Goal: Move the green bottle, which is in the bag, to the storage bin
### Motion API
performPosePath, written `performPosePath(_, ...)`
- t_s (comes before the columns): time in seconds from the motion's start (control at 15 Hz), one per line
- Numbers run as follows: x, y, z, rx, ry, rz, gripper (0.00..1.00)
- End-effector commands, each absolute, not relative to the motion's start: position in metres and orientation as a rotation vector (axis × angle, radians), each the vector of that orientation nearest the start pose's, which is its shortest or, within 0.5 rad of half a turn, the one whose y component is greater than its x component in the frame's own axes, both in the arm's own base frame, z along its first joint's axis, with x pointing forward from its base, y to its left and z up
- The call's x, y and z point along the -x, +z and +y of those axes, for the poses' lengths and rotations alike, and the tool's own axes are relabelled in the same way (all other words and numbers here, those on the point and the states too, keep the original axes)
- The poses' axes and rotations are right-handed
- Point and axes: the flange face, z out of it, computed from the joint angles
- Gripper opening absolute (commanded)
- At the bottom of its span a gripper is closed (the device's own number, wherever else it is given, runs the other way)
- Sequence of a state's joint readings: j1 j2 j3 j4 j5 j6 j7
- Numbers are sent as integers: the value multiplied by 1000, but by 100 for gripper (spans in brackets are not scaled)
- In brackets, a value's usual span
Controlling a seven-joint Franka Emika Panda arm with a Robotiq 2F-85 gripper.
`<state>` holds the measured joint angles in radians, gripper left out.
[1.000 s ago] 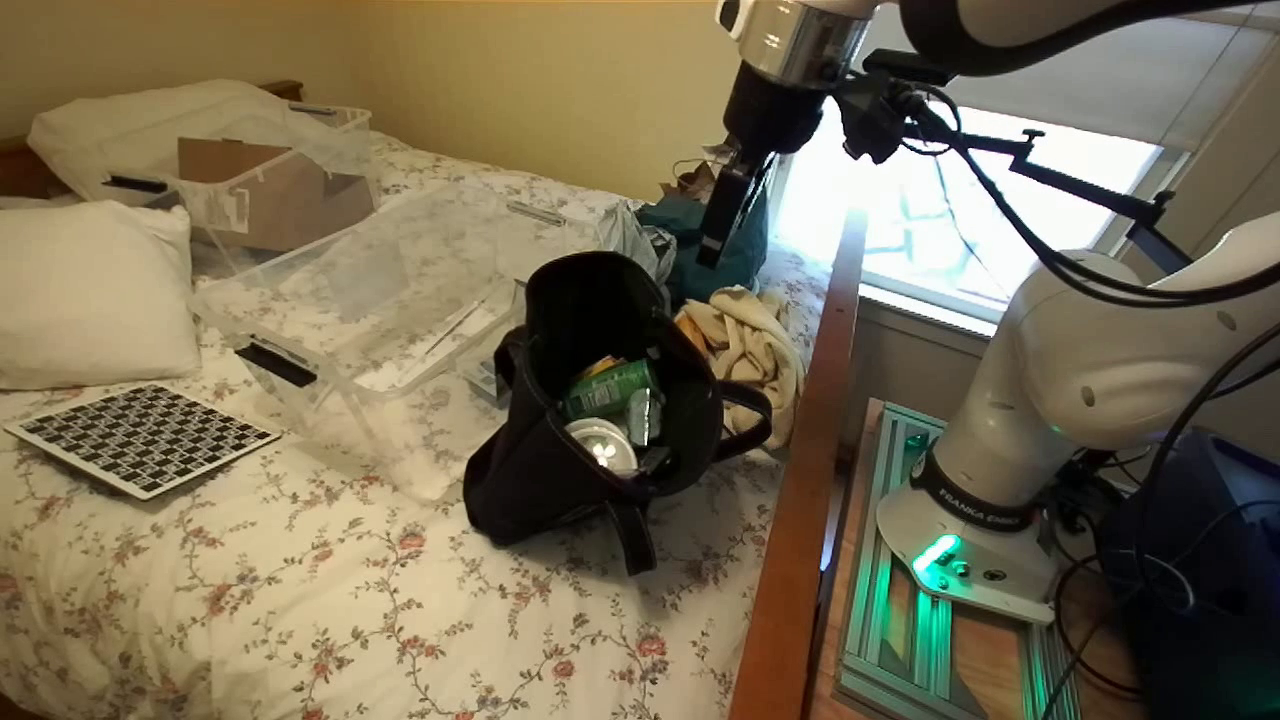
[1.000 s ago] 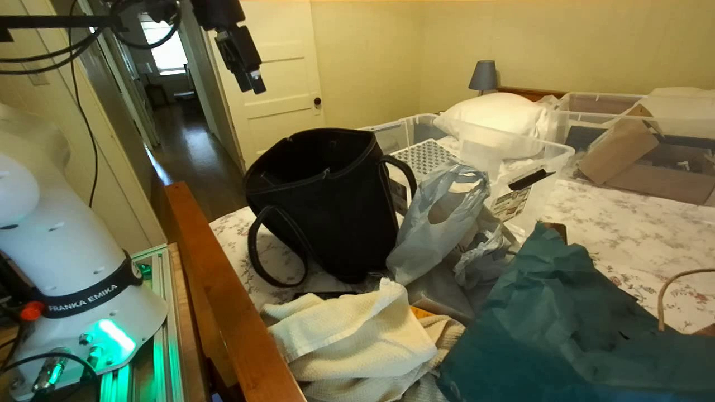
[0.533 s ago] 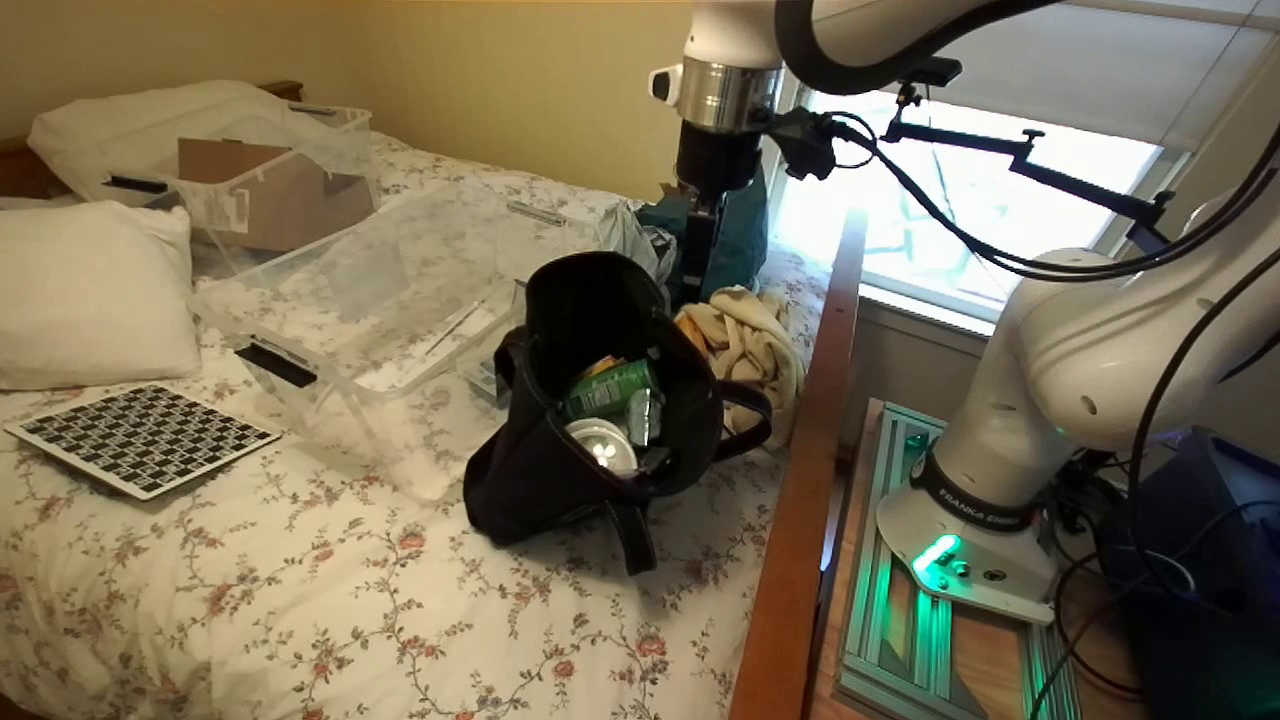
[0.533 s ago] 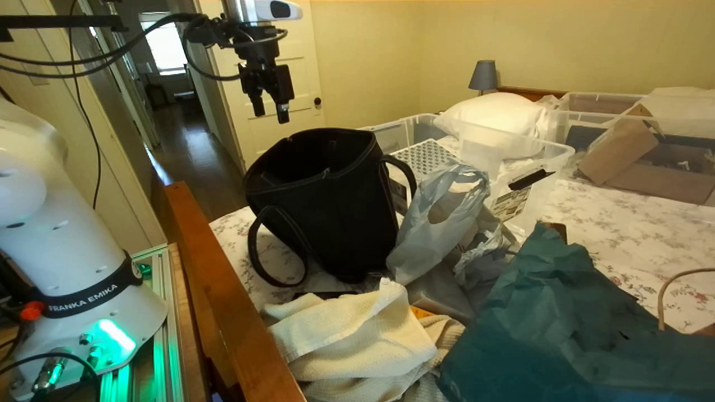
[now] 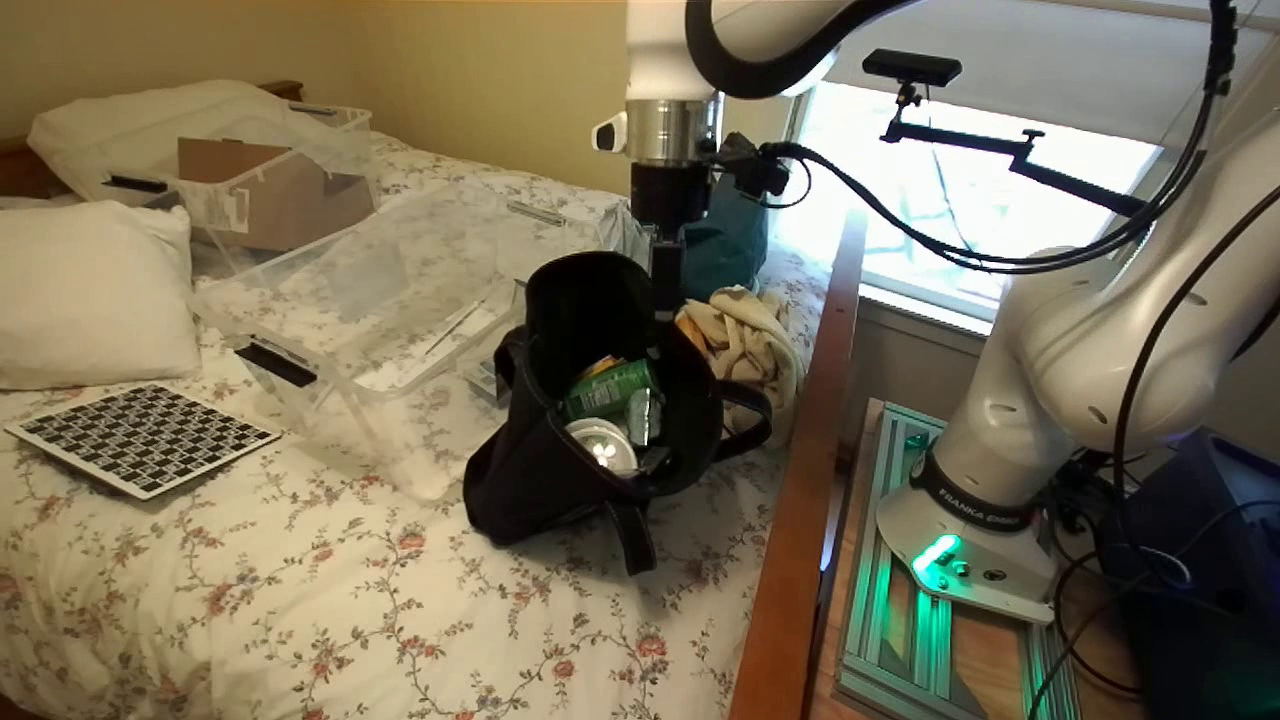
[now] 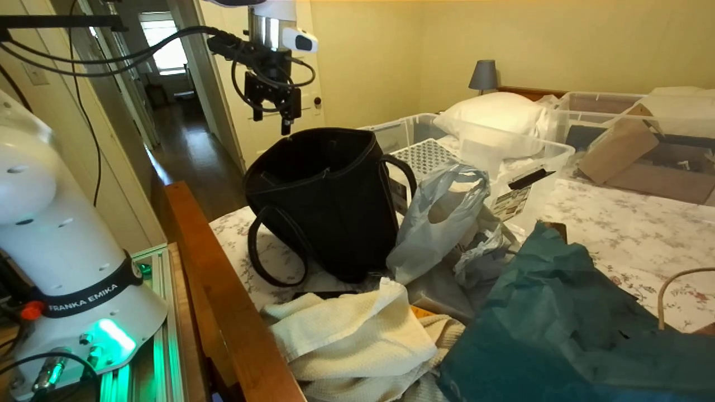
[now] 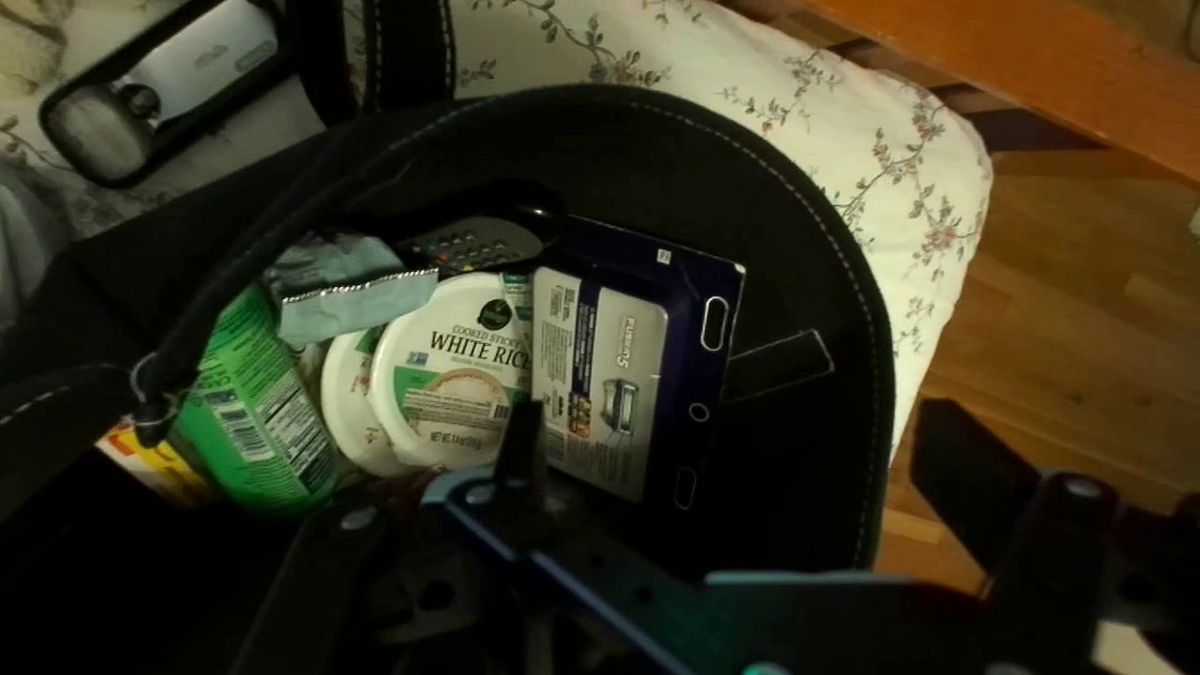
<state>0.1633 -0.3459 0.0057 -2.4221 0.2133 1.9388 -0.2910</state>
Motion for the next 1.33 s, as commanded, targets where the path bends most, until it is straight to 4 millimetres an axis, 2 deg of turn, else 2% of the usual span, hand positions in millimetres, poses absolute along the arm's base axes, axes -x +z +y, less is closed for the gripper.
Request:
performPosePath(0.0,-414,426,87,2877,214,-531,100)
performPosePath(0.2,-421,422,89,2868,243,-525,100)
performPosePath(0.67,-422,423,89,2866,242,-525,100)
performPosePath(1.0,-418,412,126,2928,264,-642,100)
performPosePath(1.27,-401,398,139,2959,286,-655,100)
